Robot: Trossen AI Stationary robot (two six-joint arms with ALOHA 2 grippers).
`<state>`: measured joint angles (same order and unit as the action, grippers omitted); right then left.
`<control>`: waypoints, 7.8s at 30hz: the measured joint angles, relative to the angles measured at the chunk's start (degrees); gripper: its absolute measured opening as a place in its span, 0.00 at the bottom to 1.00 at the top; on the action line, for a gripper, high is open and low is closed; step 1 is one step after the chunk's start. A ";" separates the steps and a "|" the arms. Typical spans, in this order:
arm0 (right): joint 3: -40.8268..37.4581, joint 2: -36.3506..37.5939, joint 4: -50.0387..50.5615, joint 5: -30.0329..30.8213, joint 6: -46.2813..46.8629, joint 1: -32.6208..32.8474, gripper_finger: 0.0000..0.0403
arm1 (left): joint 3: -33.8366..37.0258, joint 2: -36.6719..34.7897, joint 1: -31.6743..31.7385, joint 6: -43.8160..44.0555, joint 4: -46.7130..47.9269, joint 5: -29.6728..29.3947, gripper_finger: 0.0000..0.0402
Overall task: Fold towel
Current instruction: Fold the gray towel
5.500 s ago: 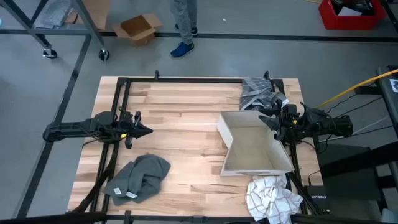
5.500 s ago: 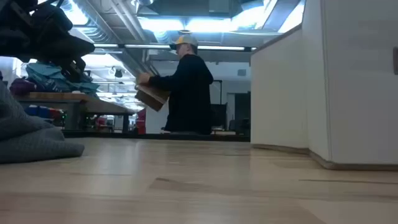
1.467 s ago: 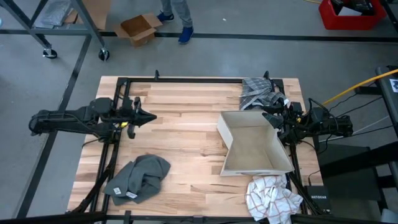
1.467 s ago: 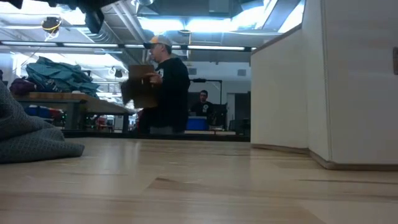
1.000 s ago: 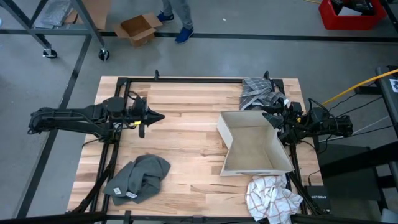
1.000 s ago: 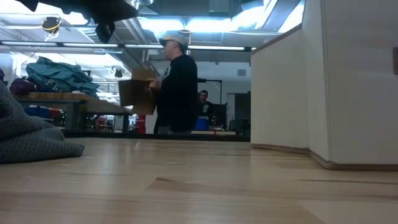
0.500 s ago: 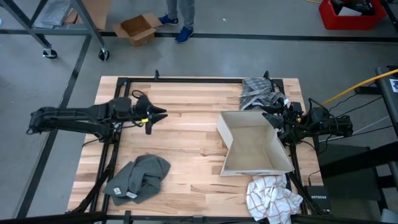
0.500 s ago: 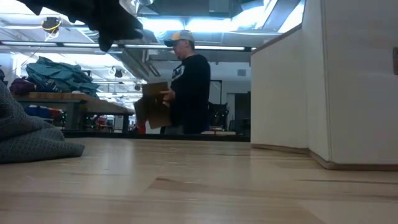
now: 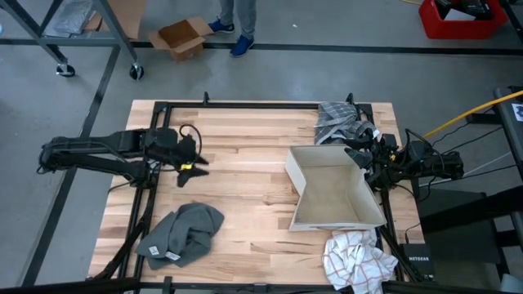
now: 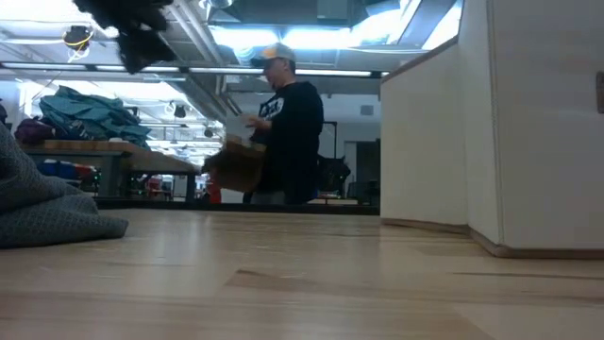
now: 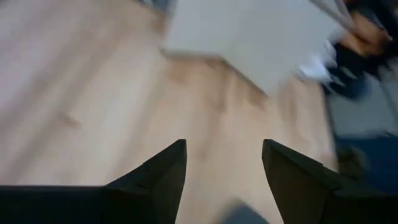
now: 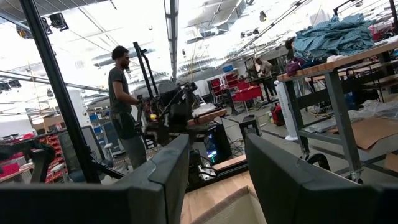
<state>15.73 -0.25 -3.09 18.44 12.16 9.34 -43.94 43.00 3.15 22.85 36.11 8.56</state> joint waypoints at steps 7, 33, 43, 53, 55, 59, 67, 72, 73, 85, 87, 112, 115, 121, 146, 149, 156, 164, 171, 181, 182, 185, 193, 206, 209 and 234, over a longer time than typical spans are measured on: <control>0.00 0.00 -0.04 -0.02 0.00 0.00 0.40 | -2.85 0.18 -5.75 15.29 10.55 10.31 0.49; 0.00 0.00 0.02 -0.07 0.00 0.00 0.40 | -2.78 19.82 -24.81 66.93 18.49 15.92 0.49; 0.00 0.01 0.08 -0.09 0.00 0.00 0.40 | -2.78 25.50 -27.35 81.16 18.82 15.96 0.49; 0.00 0.00 0.09 -0.11 0.00 0.00 0.40 | -2.77 27.36 -31.09 93.97 18.86 15.93 0.49; 0.00 0.02 0.11 -0.11 0.00 0.00 0.40 | -2.76 27.39 -32.20 96.16 18.83 15.93 0.49; 0.00 0.01 0.09 -1.29 0.00 0.00 0.40 | -2.63 27.36 -34.65 101.40 18.82 15.91 0.49; 0.00 0.02 0.02 -3.10 0.00 0.02 0.40 | -2.14 27.36 -37.58 108.67 17.98 15.91 0.49; 0.00 0.00 0.04 -3.11 -0.02 0.00 0.40 | -0.25 29.13 -38.07 109.33 14.12 15.58 0.49; 0.00 0.01 0.05 -3.10 -0.02 0.00 0.40 | 0.29 29.86 -38.09 109.31 12.68 15.52 0.49; 0.00 0.01 0.09 -3.10 -0.04 0.00 0.40 | 1.72 35.72 -37.98 101.70 4.21 15.42 0.32; 0.00 0.01 0.09 -3.10 -0.04 0.02 0.40 | 1.72 35.47 -37.98 100.76 4.07 15.41 0.21; -0.02 0.00 -0.05 -3.10 -3.16 0.00 0.40 | -4.81 28.18 -24.88 80.08 3.13 -16.85 0.00; -0.01 0.02 -0.12 -3.10 -5.38 0.00 0.40 | -6.00 26.28 -21.48 75.78 0.60 -20.20 0.00; -0.02 0.00 -0.33 -3.10 -11.72 0.00 0.40 | -6.90 23.65 -14.68 65.59 -10.93 -23.45 0.00; 8.40 -28.12 -17.77 -2.49 -26.88 0.00 0.40 | -6.91 23.63 -3.12 54.95 -39.34 -22.66 0.00; 12.47 -32.81 -16.63 -2.46 -29.07 0.00 0.40 | -6.91 23.65 -2.77 54.76 -40.44 -22.65 0.00; 24.51 -44.24 -4.49 0.59 -30.88 0.00 0.40 | -6.89 23.67 -2.66 53.19 -43.55 -22.62 0.00; 37.06 -58.11 3.30 0.58 -30.91 0.00 0.40 | -6.89 23.67 -2.66 48.86 -46.39 -22.30 0.00; 46.65 -66.83 6.89 1.78 -30.92 0.00 0.40 | -6.87 23.20 -2.66 44.10 -55.47 -17.26 0.00; 52.78 -69.55 10.55 10.72 -30.95 0.00 0.40 | -6.85 13.64 -1.95 33.56 -58.36 -16.95 0.00; 52.95 -69.55 10.64 10.83 -30.95 0.00 0.40 | -6.85 12.48 -1.78 32.30 -58.44 -17.46 0.00; 53.19 -69.47 10.44 10.58 -30.77 0.00 0.40 | -6.87 9.92 -1.30 29.56 -58.50 -19.04 0.00; 53.20 -70.82 6.94 8.98 -30.68 0.00 0.40 | -6.87 9.41 -0.71 27.21 -58.22 -19.93 0.00; 53.18 -79.01 2.54 6.29 -52.78 0.04 0.40 | -6.87 12.71 -0.74 29.56 -58.09 -19.92 0.00; 53.96 -80.35 1.33 6.56 -57.88 0.04 0.40 | -6.87 13.19 -0.74 29.68 -58.20 -19.94 0.00; 60.19 -83.66 1.84 -0.09 -85.23 0.07 0.40 | -6.87 18.50 -0.61 38.36 -58.27 -20.83 0.00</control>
<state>75.92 -83.91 -1.25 18.35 -73.07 9.41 -50.81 61.50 2.54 61.21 -22.16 -12.27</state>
